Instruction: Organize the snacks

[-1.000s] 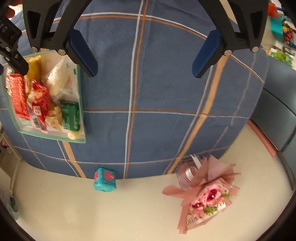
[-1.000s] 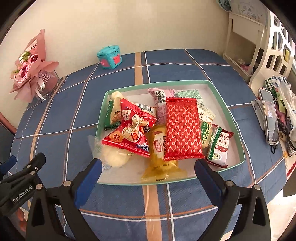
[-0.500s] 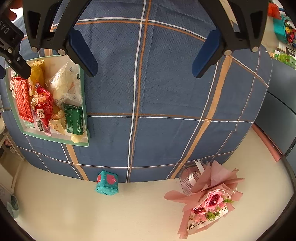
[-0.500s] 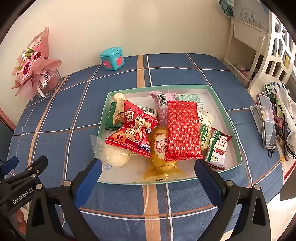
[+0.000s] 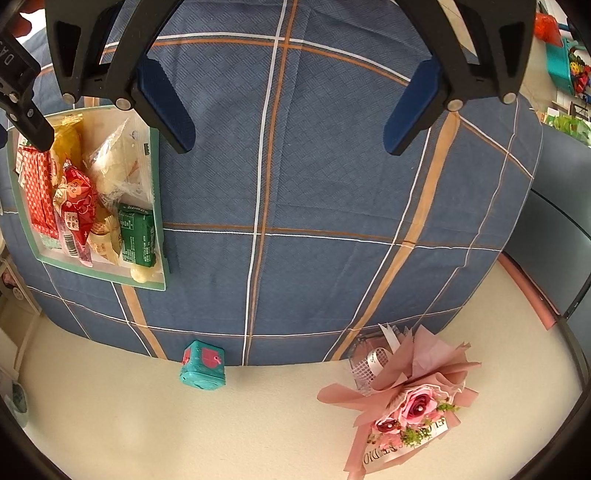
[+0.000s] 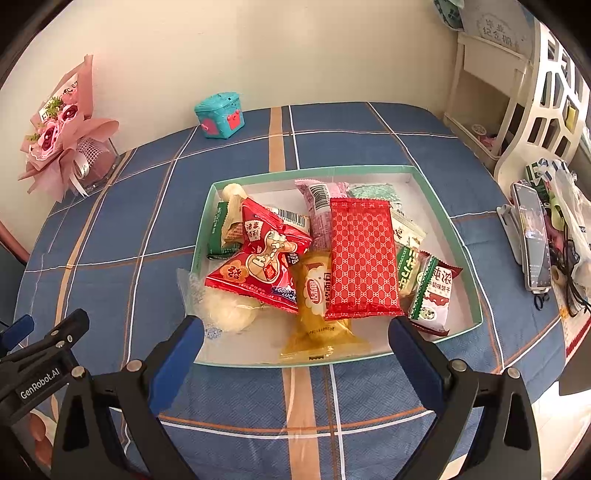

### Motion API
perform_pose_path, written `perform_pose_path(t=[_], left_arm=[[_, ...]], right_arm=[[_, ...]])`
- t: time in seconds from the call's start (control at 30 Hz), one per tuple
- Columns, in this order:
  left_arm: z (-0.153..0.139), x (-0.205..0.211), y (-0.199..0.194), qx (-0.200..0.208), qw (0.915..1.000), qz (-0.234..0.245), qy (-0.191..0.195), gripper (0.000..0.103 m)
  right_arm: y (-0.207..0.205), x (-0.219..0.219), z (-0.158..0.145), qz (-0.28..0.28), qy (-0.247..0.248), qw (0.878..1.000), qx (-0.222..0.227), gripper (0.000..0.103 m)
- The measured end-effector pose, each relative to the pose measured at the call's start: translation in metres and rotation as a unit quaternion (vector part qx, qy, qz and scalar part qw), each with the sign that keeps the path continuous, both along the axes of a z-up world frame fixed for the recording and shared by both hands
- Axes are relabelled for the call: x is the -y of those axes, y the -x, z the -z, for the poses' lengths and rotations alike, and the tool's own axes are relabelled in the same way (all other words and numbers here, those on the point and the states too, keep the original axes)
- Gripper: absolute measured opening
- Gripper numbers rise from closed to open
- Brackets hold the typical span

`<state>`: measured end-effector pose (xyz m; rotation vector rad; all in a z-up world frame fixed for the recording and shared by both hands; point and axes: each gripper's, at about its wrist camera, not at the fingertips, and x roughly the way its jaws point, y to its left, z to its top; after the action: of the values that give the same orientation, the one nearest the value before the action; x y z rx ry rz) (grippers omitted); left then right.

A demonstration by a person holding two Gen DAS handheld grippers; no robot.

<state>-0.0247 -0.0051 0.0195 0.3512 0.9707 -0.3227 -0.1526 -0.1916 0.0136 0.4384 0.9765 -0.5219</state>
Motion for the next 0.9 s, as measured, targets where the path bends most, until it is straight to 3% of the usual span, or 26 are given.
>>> perform_pose_path(t=[0.9], left_arm=[[0.0026, 0.0005, -0.0017, -0.004, 0.9999, -0.008, -0.007, 0.103]], right_arm=[[-0.0013, -0.0019, 0.0036, -0.002, 0.001, 1.0, -0.012, 0.1]])
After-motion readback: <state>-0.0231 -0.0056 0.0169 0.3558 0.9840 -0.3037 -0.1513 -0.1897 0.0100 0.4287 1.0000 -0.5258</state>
